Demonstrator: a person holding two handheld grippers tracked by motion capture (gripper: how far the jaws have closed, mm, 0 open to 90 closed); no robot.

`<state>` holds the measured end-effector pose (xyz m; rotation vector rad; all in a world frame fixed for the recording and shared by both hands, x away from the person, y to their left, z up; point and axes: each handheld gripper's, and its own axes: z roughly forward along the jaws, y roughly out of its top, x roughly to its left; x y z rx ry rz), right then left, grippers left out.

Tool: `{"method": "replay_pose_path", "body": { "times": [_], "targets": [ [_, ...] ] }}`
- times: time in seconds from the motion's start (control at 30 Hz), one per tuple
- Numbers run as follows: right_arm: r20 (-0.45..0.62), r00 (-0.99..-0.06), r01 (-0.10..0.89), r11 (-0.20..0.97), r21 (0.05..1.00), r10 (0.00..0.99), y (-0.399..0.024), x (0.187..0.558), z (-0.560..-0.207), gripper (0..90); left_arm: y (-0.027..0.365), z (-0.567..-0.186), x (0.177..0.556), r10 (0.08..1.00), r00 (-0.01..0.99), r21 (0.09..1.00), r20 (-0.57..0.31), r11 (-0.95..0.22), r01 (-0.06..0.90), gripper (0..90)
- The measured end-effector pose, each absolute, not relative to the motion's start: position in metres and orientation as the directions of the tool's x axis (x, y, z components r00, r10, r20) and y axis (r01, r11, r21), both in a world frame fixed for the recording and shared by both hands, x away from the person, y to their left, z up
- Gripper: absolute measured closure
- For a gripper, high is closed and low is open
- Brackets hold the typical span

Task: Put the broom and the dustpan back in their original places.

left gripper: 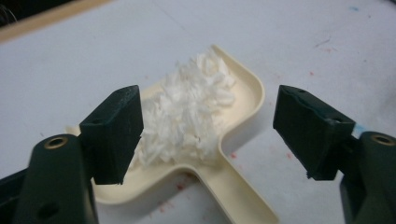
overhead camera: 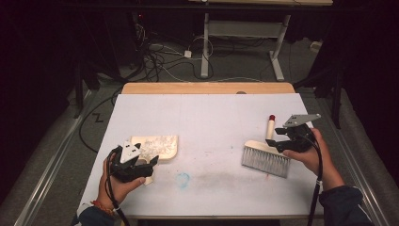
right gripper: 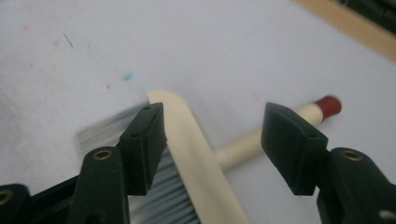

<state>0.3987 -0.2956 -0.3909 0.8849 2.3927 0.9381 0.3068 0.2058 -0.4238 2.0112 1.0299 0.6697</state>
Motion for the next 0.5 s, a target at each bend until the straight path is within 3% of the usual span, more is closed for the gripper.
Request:
{"method": "replay_pose_path", "body": {
  "times": [0.17, 0.5],
  "targets": [
    [-0.185, -0.675, 0.324, 0.512, 0.795, 0.714, -0.297, 0.382, -0.382, 36.4, 0.207, -0.416, 0.307, 0.819, 0.553, 0.841, 0.154, -0.403, 0.362, 20.1],
    [-0.202, -0.571, 0.268, 0.413, 0.87, 0.796, -0.296, 0.368, -0.374, 27.2, 0.201, -0.413, 0.317, 0.782, 0.569, 0.841, 0.254, -0.469, 0.269, 18.8]
  ]
}}
